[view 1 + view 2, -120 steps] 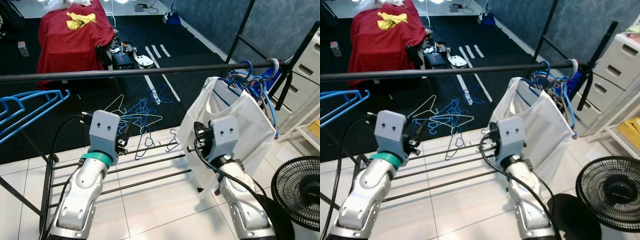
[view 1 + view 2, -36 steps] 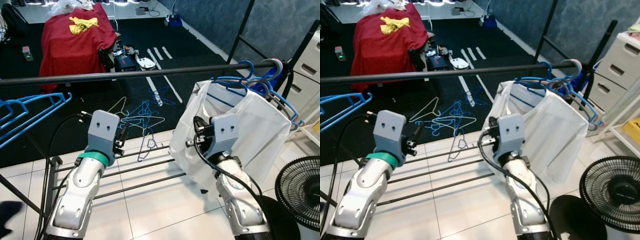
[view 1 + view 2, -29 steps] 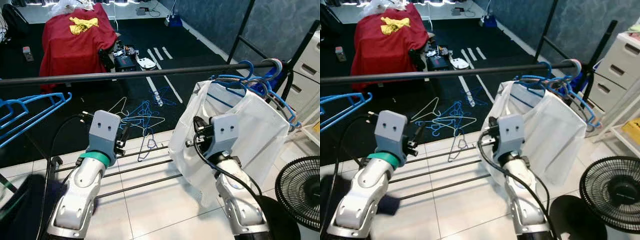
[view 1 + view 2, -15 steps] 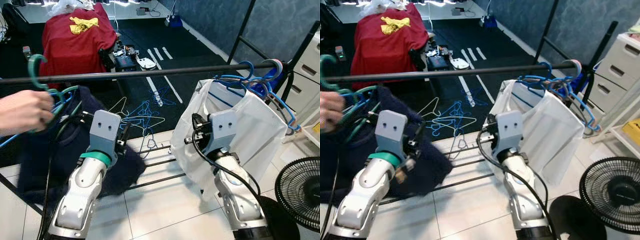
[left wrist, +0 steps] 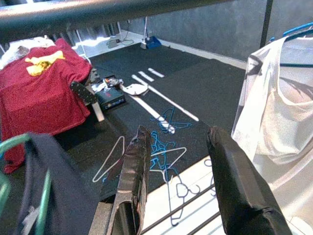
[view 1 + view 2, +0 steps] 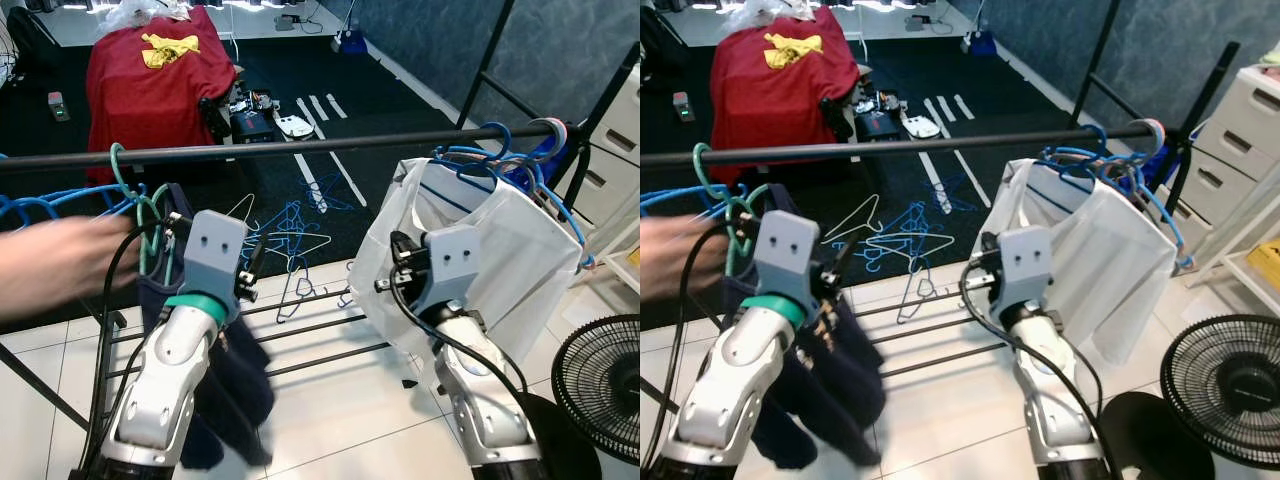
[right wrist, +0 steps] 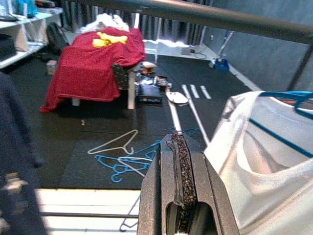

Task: Hang hanger

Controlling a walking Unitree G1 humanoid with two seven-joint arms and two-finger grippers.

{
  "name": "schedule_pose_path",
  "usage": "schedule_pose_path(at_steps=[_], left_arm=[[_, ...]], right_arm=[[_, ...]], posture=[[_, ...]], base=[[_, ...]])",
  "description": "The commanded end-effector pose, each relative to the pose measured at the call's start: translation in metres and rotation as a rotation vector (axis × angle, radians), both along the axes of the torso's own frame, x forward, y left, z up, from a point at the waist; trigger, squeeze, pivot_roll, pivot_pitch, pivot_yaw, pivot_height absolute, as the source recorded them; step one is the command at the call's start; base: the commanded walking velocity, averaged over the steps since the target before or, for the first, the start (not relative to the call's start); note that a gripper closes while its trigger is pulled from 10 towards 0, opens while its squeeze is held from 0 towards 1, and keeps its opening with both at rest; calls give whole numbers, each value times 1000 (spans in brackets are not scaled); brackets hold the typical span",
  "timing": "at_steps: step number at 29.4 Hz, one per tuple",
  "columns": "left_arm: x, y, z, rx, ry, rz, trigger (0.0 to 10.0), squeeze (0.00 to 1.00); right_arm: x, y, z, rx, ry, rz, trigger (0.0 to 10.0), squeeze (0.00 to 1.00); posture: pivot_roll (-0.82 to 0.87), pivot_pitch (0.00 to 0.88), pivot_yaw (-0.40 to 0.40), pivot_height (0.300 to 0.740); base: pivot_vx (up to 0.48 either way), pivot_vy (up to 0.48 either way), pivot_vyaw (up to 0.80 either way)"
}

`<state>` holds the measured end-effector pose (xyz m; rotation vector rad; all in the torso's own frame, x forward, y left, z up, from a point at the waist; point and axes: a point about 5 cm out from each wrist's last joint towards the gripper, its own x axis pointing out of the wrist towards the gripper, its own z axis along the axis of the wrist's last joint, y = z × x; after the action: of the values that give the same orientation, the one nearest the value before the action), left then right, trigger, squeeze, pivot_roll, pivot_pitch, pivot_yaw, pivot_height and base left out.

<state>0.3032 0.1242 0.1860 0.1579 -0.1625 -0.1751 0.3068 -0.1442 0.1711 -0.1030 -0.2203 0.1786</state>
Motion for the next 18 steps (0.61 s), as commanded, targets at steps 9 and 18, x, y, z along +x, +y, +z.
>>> schedule_pose_path(at_steps=[9, 18], left_arm=[[-17, 24, 22, 122, -61, 8, 10000, 0], [-71, 68, 39, 216, -3, 281, 10000, 0]], right_arm=[[4, -3, 4, -23, -11, 5, 10000, 0], [8, -3, -3, -25, 13, 27, 10000, 0]], posture=[[12, 33, 33, 740], [99, 70, 4, 740]], base=[[0, 0, 0], [0, 0, 0]])
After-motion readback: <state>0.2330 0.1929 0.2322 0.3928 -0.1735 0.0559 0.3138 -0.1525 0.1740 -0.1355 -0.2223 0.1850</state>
